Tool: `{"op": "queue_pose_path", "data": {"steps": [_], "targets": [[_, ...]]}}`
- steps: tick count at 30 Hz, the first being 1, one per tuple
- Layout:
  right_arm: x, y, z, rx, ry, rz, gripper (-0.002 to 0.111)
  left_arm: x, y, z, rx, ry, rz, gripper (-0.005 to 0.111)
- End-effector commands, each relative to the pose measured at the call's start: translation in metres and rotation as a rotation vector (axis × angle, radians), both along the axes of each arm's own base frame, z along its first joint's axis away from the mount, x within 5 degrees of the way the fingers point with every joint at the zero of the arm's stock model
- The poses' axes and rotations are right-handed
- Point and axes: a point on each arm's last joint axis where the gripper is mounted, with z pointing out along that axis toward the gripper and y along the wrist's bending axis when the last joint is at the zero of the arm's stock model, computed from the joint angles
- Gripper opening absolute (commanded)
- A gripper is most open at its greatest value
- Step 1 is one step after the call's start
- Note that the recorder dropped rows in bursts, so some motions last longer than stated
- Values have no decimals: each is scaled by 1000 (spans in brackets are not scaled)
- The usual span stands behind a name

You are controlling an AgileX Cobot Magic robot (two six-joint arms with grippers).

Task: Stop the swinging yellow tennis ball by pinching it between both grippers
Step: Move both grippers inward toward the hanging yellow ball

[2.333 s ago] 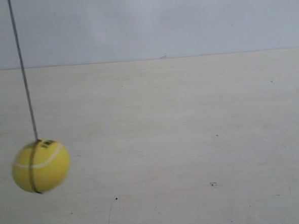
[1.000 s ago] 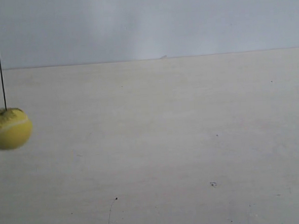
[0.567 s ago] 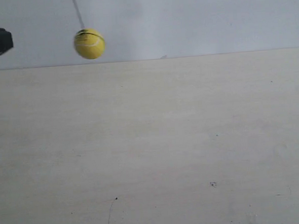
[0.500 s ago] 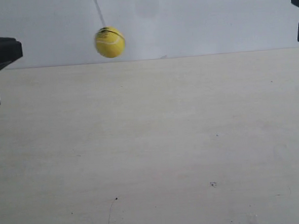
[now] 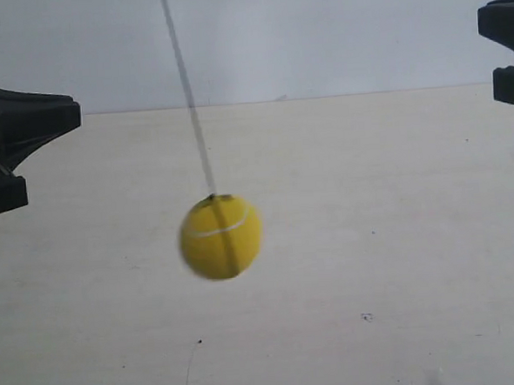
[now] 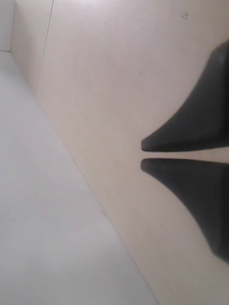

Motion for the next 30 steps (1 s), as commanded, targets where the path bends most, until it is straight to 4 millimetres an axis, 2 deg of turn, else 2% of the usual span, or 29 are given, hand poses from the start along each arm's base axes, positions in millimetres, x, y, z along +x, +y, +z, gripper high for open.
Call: {"op": "queue_pose_path", "data": {"steps": [1, 11, 19, 24, 27, 30], "targets": [[9, 2, -8, -15, 29, 29, 0, 5, -2, -1, -11, -10, -10, 5], [29, 11, -35, 23, 116, 133, 0, 22, -4, -19, 4, 62, -64, 5], [52, 15, -69, 30, 191, 191, 0, 39, -9, -38, -8, 126, -144, 5], [65, 17, -97, 11, 226, 233, 0, 52, -11, -55, -13, 156, -190, 5], [68, 20, -105, 12, 230, 274, 0, 55, -13, -63, -17, 150, -234, 5], [66, 25, -104, 43, 203, 336, 0, 56, -14, -66, -22, 147, -245, 5]]}}
